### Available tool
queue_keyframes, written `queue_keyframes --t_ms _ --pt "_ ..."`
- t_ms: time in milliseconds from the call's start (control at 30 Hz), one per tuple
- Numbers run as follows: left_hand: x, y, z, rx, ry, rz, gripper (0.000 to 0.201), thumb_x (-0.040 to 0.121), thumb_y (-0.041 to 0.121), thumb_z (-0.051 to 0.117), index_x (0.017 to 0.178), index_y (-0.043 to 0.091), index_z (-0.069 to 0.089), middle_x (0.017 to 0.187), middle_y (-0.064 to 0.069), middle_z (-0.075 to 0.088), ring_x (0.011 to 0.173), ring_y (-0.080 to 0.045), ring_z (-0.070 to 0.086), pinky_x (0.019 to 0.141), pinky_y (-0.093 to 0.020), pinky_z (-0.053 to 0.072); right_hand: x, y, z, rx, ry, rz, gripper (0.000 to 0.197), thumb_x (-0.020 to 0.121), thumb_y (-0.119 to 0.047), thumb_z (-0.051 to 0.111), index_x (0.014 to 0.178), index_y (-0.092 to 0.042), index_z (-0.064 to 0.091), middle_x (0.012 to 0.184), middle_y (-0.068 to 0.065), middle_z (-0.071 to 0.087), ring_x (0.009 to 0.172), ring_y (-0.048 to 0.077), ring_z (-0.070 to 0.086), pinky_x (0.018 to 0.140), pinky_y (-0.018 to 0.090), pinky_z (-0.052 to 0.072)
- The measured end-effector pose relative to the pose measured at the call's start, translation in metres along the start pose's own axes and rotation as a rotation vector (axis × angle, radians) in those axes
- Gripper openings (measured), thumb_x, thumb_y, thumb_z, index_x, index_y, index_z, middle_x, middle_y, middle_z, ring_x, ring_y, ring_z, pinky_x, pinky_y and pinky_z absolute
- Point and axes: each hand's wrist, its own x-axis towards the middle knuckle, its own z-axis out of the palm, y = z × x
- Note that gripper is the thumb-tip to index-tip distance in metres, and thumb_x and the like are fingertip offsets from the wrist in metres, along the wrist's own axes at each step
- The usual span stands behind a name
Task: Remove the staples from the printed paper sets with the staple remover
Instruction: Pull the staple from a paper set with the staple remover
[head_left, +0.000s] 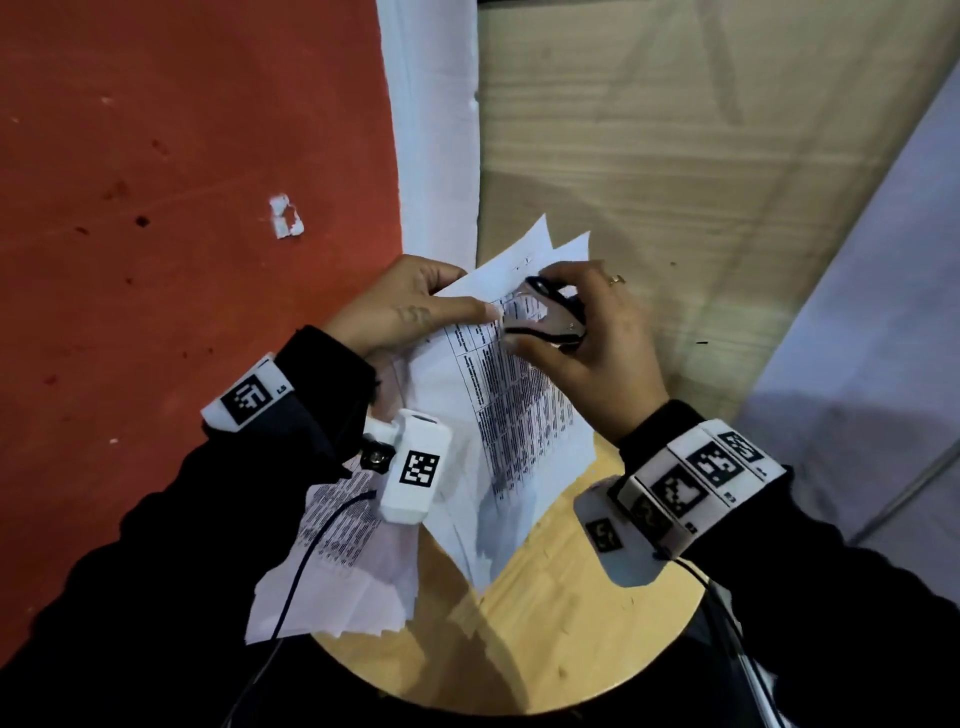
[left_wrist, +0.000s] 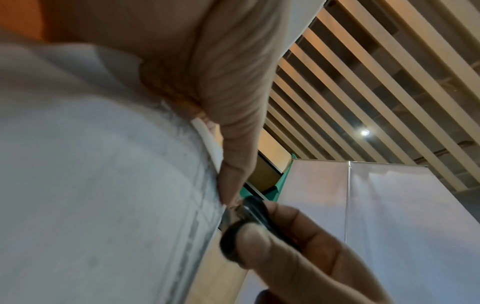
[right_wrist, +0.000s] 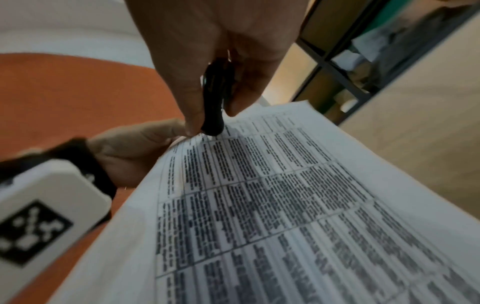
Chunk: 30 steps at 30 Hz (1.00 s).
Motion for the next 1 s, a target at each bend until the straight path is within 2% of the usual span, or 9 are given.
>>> queue_keyframes --t_ms 100,200,267,400,500,600,767,900,1000 --pt "0.000 -0.004 0.001 0.001 0.050 -0.019 0.019 0.077 0.002 0.071 0.096 -0.002 0.069 0.075 -0.001 0.072 0.064 -0.009 0.063 0.065 -0.019 0.050 -0.002 -0.003 -0.001 0.295 -0.042 0.298 0.058 0.082 -0.045 0.059 0.129 -0.012 0.048 0.104 -0.007 0.052 0.099 0.016 0.059 0.073 0.031 0.053" --pt "-0.002 -0.004 0.007 0.029 0.087 -0.002 0.005 0.079 0.003 0.070 0.083 0.005 0.070 0.063 0.005 0.068 0.055 -0.004 0.058 0.057 -0.016 0.046 0.000 -0.017 0.001 0.599 -0.007 0.585 0.026 0.098 -0.035 0.042 0.102 -0.011 0.050 0.084 -0.003 0.051 0.059 0.003 0.048 0.043 0.015 0.037" --pt "-0.003 -0.003 0.012 0.059 0.125 0.026 0.008 0.070 0.014 0.072 0.074 0.007 0.069 0.065 -0.004 0.064 0.055 -0.008 0.053 0.053 -0.017 0.041 0.004 -0.021 0.003 0.796 0.012 0.711 0.030 0.099 -0.041 0.034 0.088 -0.015 0.046 0.070 -0.002 0.045 0.045 0.002 0.035 0.037 0.013 0.024" --pt "-0.002 -0.005 0.015 0.069 0.180 0.085 0.038 0.058 0.039 0.070 0.077 0.006 0.072 0.079 -0.018 0.068 0.070 -0.017 0.056 0.067 -0.032 0.044 0.011 -0.022 0.011 0.828 0.021 0.826 0.026 0.090 -0.025 0.061 0.102 -0.008 0.045 0.067 0.005 0.051 0.036 0.001 0.036 0.033 0.012 0.022" --pt "-0.002 -0.006 0.017 0.081 0.195 0.121 0.033 0.058 0.044 0.068 0.075 0.016 0.073 0.086 -0.023 0.071 0.072 -0.018 0.056 0.070 -0.038 0.047 0.011 -0.021 0.015 0.824 0.104 0.857 0.044 0.079 0.004 0.068 0.107 -0.009 0.038 0.066 0.004 0.051 0.034 0.000 0.040 0.032 0.012 0.027" --pt "-0.002 -0.007 0.017 0.121 0.201 0.157 0.029 0.062 0.044 0.070 0.078 0.021 0.075 0.090 -0.020 0.072 0.077 -0.018 0.060 0.079 -0.050 0.052 0.013 -0.025 0.014 0.845 0.137 0.862 0.047 0.076 0.010 0.067 0.104 -0.011 0.036 0.063 0.002 0.050 0.033 0.000 0.041 0.033 0.011 0.027" --pt "-0.003 -0.007 0.022 0.068 0.181 0.134 0.034 0.063 0.039 0.069 0.084 0.013 0.075 0.095 -0.019 0.072 0.082 -0.021 0.062 0.088 -0.050 0.052 0.018 -0.028 0.015 0.811 0.176 0.779 0.044 0.072 0.010 0.066 0.090 -0.019 0.039 0.063 0.001 0.047 0.037 0.003 0.039 0.036 0.014 0.029" --pt "0.001 -0.007 0.026 0.043 0.239 0.050 0.026 0.056 0.037 0.064 0.065 0.013 0.066 0.065 -0.007 0.060 0.063 -0.015 0.050 0.064 -0.032 0.039 0.011 -0.032 0.023 0.408 0.178 0.323 0.038 0.064 -0.016 0.068 0.092 -0.027 0.045 0.075 -0.004 0.060 0.063 0.013 0.057 0.061 0.029 0.049" --pt "0.004 -0.014 0.023 0.001 0.262 0.021 0.036 0.056 0.039 0.066 0.065 0.005 0.064 0.066 -0.014 0.052 0.064 -0.020 0.044 0.058 -0.034 0.032 0.000 -0.033 0.026 0.118 0.112 0.041 0.036 0.074 -0.025 0.064 0.105 -0.009 0.053 0.082 -0.001 0.064 0.071 0.014 0.060 0.065 0.025 0.047"
